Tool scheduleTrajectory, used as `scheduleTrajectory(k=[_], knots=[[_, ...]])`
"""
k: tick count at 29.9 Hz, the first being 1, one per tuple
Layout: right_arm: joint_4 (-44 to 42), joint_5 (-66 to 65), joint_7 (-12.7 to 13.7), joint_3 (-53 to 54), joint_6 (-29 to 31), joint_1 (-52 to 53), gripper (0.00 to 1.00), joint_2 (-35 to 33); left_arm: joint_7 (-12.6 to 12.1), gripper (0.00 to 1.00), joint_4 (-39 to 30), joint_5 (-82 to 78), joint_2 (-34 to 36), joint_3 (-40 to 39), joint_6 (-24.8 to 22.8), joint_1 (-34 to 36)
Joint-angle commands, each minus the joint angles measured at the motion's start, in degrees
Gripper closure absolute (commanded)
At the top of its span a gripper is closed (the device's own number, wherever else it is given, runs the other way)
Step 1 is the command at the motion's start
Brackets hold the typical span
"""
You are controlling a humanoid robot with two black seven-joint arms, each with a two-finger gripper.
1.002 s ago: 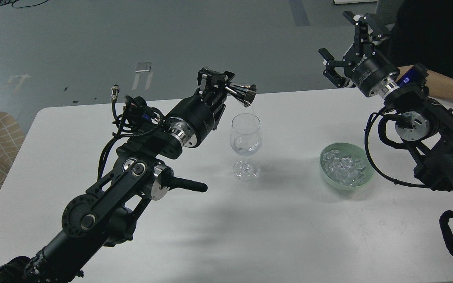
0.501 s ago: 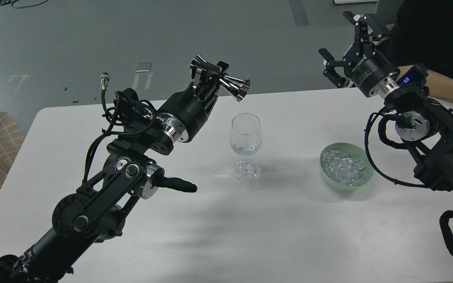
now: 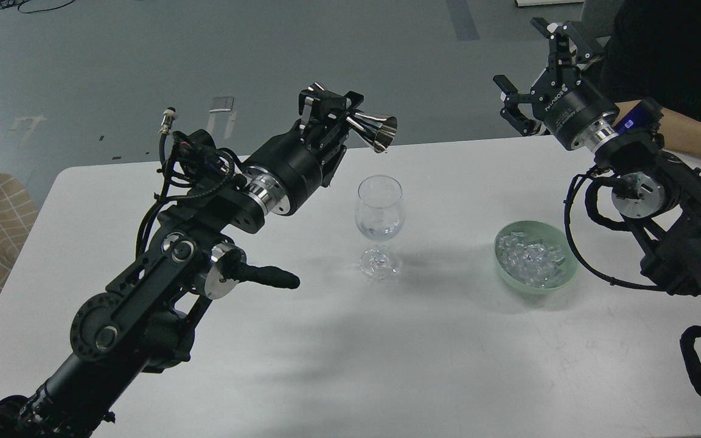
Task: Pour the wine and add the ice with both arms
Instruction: 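Turn the jigger upright and move it back from the glass, then lower the jigger onto the table and open the left gripper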
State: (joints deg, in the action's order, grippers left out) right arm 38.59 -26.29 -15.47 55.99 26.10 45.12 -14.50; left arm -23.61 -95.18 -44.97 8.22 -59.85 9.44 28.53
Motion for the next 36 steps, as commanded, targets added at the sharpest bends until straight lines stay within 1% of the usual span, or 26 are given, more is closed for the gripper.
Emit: scheduleTrajectory(k=[1, 5, 9, 13, 15, 16, 17, 19, 21, 23, 25, 27, 29, 32, 36], knots=[[0.1, 0.0, 0.0, 0.0, 0.0, 0.0, 0.0, 0.0, -1.8, 0.93, 0.2, 14.2, 0.0, -7.7, 2.8, -1.4], [0.1, 0.0, 0.0, 0.0, 0.0, -0.1, 0.0, 0.0, -3.0, 0.92, 0.3, 22.9, 0.3, -13.7, 3.2, -4.4], [0.4, 0.0, 0.0, 0.0, -0.1, -0.4, 0.0, 0.0, -3.5, 0.91, 0.3, 30.0, -0.1, -21.5, 3.0, -11.0], [0.4, 0.0, 0.0, 0.0, -0.1, -0.5, 0.0, -0.1, -4.2, 0.9, 0.3, 35.6, -0.2, -27.3, 2.3, -16.7], [0.6, 0.0, 0.0, 0.0, -0.1, -0.5, 0.0, -0.1, -4.1, 0.89, 0.3, 37.8, -1.2, -32.1, -0.1, -21.3], [0.8, 0.0, 0.0, 0.0, -0.1, -0.6, 0.0, -0.1, -4.1, 0.89, 0.3, 38.0, -1.7, -33.4, -0.9, -22.4], [0.8, 0.0, 0.0, 0.0, -0.2, -0.6, 0.0, -0.1, -4.2, 0.89, 0.4, 38.2, -2.8, -36.0, -2.8, -24.4], [0.8, 0.0, 0.0, 0.0, -0.2, -0.6, 0.0, -0.1, -4.2, 0.89, 1.0, 38.3, -3.3, -38.6, -5.3, -26.8], [0.9, 0.0, 0.0, 0.1, -0.2, -0.7, 0.0, -0.1, -4.2, 0.88, 3.3, 38.4, -3.7, -41.9, -10.8, -31.2], [0.9, 0.0, 0.0, 0.1, -0.2, -0.7, 0.0, -0.1, -4.1, 0.88, 5.4, 38.5, -3.8, -43.5, -13.6, -32.8], [0.9, 0.0, 0.0, 0.1, -0.2, -0.7, 0.0, -0.1, -3.9, 0.88, 7.1, 38.5, -3.9, -44.6, -14.6, -33.1], [0.9, 0.0, 0.0, 0.1, -0.2, -0.7, 0.0, -0.3, -3.7, 0.87, 10.4, 38.7, -4.5, -46.0, -16.0, -33.2], [1.1, 0.0, 0.0, 0.0, -0.3, -0.8, 0.0, -0.5, -3.4, 0.87, 14.9, 38.7, -5.8, -46.9, -18.6, -33.1], [1.1, 0.0, 0.0, 0.0, -0.3, -0.8, 0.0, -0.6, -2.6, 0.87, 18.2, 38.6, -5.9, -47.1, -21.2, -33.0], [1.2, 0.0, 0.0, 0.0, -0.3, -0.9, 0.0, -1.3, -1.4, 0.87, 22.3, 38.3, -6.0, -47.0, -22.9, -32.6]])
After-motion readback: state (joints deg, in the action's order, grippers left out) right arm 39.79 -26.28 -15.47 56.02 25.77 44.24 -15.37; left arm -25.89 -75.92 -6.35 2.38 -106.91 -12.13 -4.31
